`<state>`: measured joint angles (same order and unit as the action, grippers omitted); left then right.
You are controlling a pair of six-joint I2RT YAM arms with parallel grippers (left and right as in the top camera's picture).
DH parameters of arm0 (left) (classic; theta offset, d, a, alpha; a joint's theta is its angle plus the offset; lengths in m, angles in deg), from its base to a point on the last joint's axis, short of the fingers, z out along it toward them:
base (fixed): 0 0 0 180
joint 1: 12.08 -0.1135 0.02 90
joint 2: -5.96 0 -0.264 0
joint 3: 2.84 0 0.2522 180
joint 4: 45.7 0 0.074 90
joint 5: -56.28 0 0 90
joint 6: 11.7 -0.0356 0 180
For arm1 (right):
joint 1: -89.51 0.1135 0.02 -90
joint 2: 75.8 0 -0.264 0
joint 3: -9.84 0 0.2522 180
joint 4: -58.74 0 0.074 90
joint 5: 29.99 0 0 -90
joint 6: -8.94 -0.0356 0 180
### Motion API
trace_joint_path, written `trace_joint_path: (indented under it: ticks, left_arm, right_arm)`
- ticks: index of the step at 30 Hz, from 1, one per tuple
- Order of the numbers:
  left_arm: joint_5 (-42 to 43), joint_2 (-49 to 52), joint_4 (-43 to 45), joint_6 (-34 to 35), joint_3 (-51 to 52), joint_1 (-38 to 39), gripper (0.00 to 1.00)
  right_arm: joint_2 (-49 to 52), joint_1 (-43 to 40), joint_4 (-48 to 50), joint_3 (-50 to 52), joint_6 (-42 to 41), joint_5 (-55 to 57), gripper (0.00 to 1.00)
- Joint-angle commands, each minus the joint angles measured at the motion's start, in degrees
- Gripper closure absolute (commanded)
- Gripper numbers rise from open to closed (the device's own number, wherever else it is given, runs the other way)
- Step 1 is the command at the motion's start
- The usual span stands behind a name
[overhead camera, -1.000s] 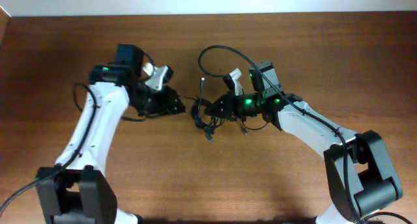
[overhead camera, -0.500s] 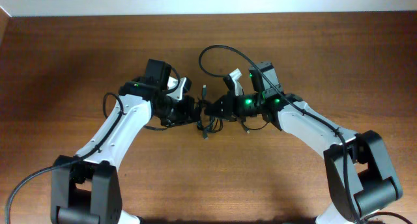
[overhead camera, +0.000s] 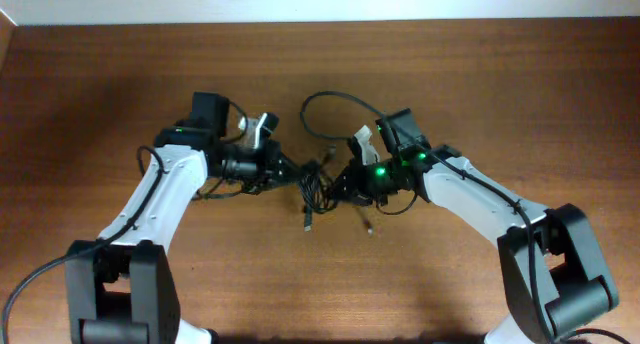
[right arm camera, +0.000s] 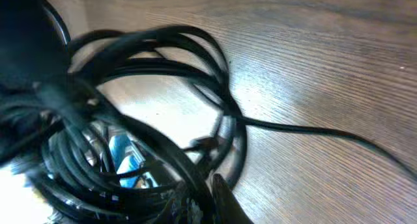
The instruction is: Untangle cables
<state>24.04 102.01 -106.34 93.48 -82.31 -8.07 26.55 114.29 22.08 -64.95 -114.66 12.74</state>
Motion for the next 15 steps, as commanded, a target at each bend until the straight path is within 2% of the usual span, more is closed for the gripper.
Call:
trace_joint_path:
  ticks: [1,8,12,15]
  left_arm:
    - [16.74,-0.17,0.83,-3.32,-0.39,-4.22,1.0]
    - [20.87,-0.17,1.25,-6.1,-0.37,-5.42,1.0]
    - [20.9,-0.17,1.18,-7.02,-0.37,-5.42,1.0]
    - [17.14,-0.17,1.16,-7.17,-0.37,-5.42,1.0]
  right_arm:
    - [-0.39,0.63,-3.19,0.74,0.87,12.2,0.91]
    - [-0.39,0.72,-9.44,0.87,4.72,26.71,0.91]
    - [-0.39,0.7,-11.23,0.87,5.14,42.36,0.9]
    - [-0.39,0.31,-10.58,0.87,5.79,46.25,0.87]
